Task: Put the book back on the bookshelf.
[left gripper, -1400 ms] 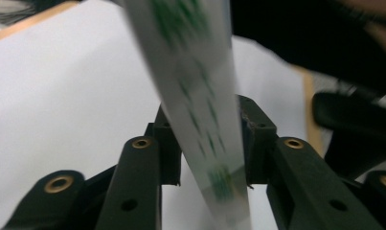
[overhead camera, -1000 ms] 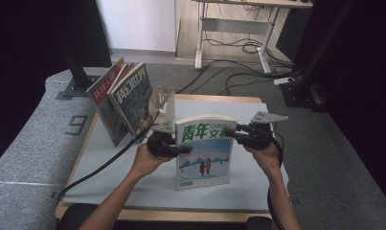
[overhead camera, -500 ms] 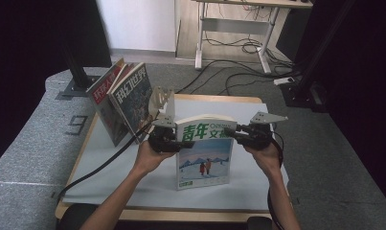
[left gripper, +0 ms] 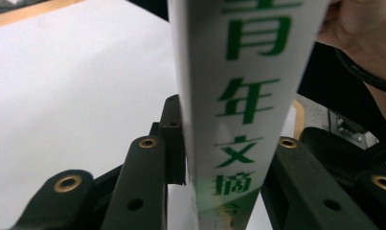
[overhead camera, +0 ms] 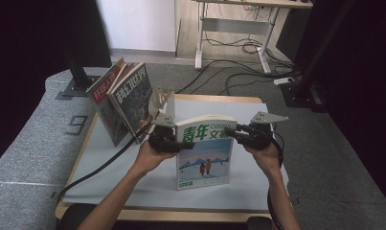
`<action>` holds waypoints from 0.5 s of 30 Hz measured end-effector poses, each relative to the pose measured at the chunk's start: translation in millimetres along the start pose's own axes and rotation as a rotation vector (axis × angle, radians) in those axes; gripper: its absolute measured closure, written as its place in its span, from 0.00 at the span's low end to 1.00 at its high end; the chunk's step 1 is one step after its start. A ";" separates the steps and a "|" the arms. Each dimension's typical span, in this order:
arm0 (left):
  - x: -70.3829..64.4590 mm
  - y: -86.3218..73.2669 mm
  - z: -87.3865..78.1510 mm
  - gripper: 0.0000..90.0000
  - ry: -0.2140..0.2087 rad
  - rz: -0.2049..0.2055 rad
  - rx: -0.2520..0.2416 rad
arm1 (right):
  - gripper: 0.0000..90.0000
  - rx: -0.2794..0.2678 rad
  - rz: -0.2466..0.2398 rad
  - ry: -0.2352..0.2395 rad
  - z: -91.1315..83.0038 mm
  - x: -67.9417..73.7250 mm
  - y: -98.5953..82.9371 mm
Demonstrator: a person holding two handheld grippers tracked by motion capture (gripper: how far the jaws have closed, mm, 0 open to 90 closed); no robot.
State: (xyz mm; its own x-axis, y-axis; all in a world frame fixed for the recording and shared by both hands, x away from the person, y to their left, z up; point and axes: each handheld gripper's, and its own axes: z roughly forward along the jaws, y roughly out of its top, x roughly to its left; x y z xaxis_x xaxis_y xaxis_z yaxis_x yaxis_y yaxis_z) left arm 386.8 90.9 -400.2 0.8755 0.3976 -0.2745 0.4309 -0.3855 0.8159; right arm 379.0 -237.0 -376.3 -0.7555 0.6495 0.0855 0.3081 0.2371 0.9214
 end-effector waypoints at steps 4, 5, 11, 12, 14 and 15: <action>-2.4 1.1 -0.1 0.80 0.012 0.013 0.007 | 0.71 0.001 0.001 -0.002 0.3 -0.1 -0.2; -3.8 1.9 -0.1 0.80 0.018 0.019 0.012 | 0.71 0.001 0.001 -0.002 0.3 -0.1 -0.2; -8.8 2.7 -0.2 0.82 0.014 0.026 0.015 | 0.68 0.004 0.004 -0.012 -0.1 -1.6 -1.9; -9.3 2.6 -0.1 0.82 0.012 0.027 0.013 | 0.66 0.005 0.006 -0.017 0.2 -2.0 -2.1; -9.6 2.5 -0.1 0.82 0.012 0.030 0.012 | 0.65 0.010 0.003 -0.028 1.0 -1.7 -2.1; -9.8 2.4 -0.2 0.82 0.011 0.031 0.011 | 0.64 0.012 0.000 -0.033 1.4 -1.5 -2.0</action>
State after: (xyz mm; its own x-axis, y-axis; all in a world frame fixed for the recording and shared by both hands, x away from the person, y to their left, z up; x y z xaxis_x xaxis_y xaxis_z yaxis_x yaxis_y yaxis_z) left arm 379.3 86.3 -395.5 0.8859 0.3948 -0.2437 0.4064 -0.4071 0.8180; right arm 380.3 -237.4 -378.8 -0.7359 0.6732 0.0723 0.3150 0.2459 0.9167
